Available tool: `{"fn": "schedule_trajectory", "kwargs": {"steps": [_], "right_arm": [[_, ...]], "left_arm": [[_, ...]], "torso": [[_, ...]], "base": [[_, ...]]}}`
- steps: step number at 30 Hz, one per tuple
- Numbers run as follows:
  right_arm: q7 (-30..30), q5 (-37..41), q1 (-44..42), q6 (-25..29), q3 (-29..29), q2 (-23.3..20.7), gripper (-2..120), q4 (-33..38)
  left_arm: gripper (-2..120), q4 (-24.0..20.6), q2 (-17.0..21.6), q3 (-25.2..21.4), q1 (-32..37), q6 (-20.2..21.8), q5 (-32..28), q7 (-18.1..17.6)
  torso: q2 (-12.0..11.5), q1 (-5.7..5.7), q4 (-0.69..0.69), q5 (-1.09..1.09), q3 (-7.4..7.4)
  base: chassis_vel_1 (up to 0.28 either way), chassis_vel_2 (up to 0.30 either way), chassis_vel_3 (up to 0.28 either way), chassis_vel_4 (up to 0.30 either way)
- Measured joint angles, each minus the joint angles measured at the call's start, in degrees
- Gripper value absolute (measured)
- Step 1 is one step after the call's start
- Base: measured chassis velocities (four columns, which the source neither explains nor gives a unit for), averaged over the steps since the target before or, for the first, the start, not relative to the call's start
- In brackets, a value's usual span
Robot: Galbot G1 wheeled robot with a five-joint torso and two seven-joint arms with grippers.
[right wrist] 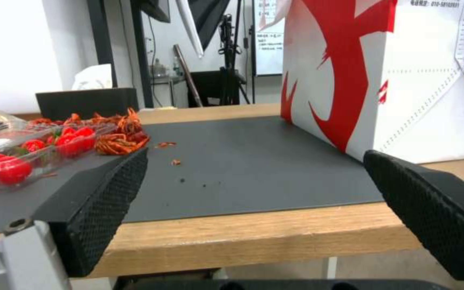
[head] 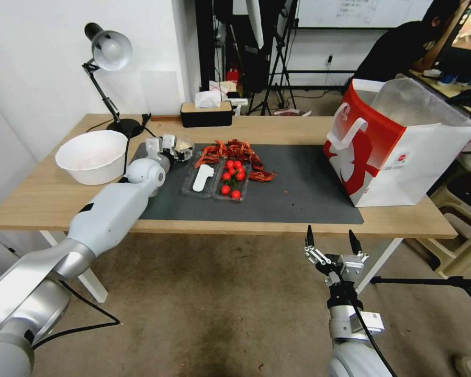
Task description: Pick up the trash from the table and place it into the takeout bag.
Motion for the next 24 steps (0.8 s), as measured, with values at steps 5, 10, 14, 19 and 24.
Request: {"fn": "schedule_trajectory", "kwargs": {"steps": [5,10,14,19,24], "right_arm": [[0.03,0.0,-0.05,0.01,0.0,0.04,100,-0.02],[0.17,0.0,0.02,0.05,0.08,0.07,100,-0.39],[0.19,0.0,0.23,0.06,0.06,0.08,100,-0.59],[0.19,-0.01,0.3,0.06,-0.12,0.08,100,-0.71],[0.19,-0.03,0.27,0.07,-0.13,0.07,100,-0.64]], "left_arm": [[45,1.17,-0.5,0.19,-0.46,0.02,0.23,0.14],[24,3.22,-1.27,0.27,-1.01,-0.05,1.46,0.89],[11,3.58,-1.28,0.31,-0.8,-0.38,2.12,1.13],[4,3.81,-1.08,0.44,-0.42,-1.82,2.86,2.04],[4,2.66,-0.92,0.64,-0.95,-4.56,3.25,2.93]], "torso": [[0.0,0.0,0.0,0.0,0.0],[0.0,0.0,0.0,0.0,0.0],[0.0,0.0,0.0,0.0,0.0],[0.0,0.0,0.0,0.0,0.0],[0.0,0.0,0.02,-0.01,0.0]], "base": [[0.0,0.0,0.0,0.0],[0.0,0.0,0.0,0.0],[0.0,0.0,0.0,0.0],[0.0,0.0,0.0,0.0],[0.0,0.0,0.0,0.0]]}}
